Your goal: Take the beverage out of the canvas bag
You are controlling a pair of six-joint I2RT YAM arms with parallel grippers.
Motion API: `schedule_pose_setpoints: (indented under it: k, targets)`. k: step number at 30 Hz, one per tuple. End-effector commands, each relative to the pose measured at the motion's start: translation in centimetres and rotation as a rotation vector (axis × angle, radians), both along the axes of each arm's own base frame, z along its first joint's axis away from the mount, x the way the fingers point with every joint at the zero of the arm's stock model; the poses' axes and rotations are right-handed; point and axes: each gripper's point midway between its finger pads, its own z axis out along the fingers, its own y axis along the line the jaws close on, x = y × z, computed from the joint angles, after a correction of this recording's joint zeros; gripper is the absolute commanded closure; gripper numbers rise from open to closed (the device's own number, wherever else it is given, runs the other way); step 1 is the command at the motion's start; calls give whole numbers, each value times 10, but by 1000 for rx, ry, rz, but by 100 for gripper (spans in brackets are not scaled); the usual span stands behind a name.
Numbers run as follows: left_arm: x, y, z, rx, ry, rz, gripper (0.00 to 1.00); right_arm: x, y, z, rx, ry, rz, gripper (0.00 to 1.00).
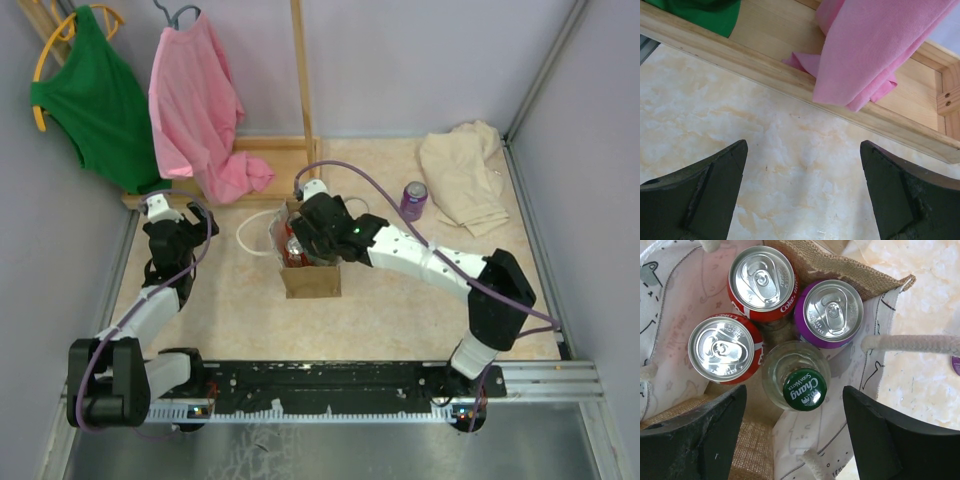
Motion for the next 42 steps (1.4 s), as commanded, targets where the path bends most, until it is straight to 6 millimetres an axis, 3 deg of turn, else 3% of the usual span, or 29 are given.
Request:
schedule_pose_setpoints:
  k: [1,3,9,26,33,36,42]
  targets:
    - [5,-4,10,-2,-33,-19,0,5,1,-2,-5,-11,-22,23]
    - [5,-4,11,-3,-35,-22,0,7,2,-17,-39,6,-26,23]
    - [5,-4,12,1,-38,-20,0,14,-3,-33,-91,11,-59,26]
    - [9,-6,11,-2,-33,-34,0,29,1,-56,-71,47,-54,30]
    - [10,-9,9,-9,-29,-48,0,34,0,-69,-107,50,-68,26]
    - [9,-10,8,-15,-29,-54,0,35,-2,-73,-125,44,-78,34]
    - [9,-11,7,-21,-25,-57,0,38,-11,-66,-140,14,-110,63]
